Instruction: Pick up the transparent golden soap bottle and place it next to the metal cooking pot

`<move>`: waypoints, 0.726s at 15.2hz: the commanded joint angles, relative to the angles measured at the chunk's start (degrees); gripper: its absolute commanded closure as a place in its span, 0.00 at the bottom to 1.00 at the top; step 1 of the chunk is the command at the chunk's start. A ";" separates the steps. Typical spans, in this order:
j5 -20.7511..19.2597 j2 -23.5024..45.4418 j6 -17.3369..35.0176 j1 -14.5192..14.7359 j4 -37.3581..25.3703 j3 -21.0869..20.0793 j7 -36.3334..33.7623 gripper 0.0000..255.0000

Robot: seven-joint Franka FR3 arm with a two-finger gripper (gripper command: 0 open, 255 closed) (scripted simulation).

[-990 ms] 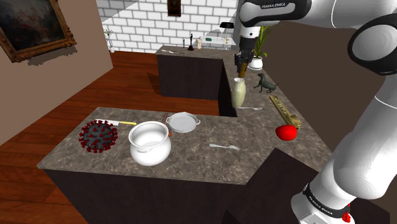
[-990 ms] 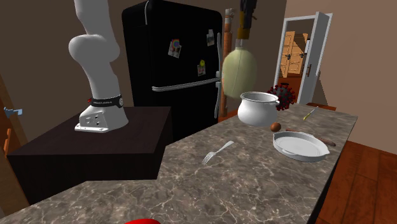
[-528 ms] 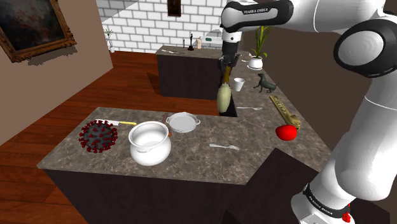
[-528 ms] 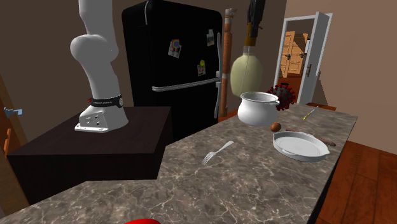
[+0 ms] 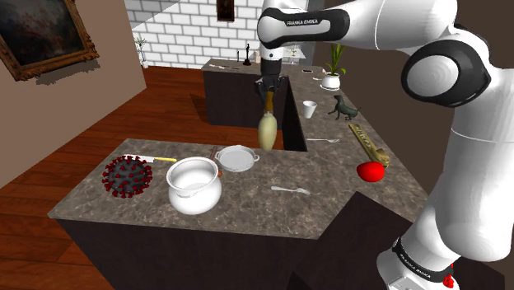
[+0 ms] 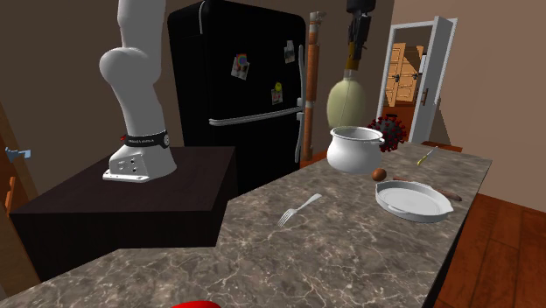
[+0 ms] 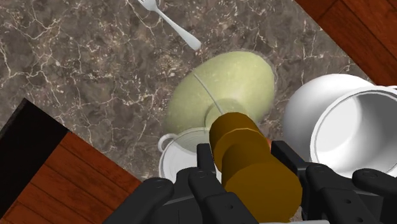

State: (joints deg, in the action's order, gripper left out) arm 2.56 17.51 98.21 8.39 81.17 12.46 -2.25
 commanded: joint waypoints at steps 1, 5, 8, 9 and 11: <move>0.45 3.34 -0.75 0.89 -4.07 -0.74 -1.83 1.00; 1.18 10.83 -3.27 2.72 -14.03 -2.14 -5.59 1.00; 1.13 10.43 -0.72 2.90 -11.07 -2.16 -5.59 1.00; 1.12 10.34 0.11 2.96 -10.15 -2.16 -5.59 1.00; 1.11 10.22 1.72 3.05 -8.41 -2.18 -5.58 1.00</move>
State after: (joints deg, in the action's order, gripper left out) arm 3.66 27.72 99.13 11.42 72.05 10.28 -7.84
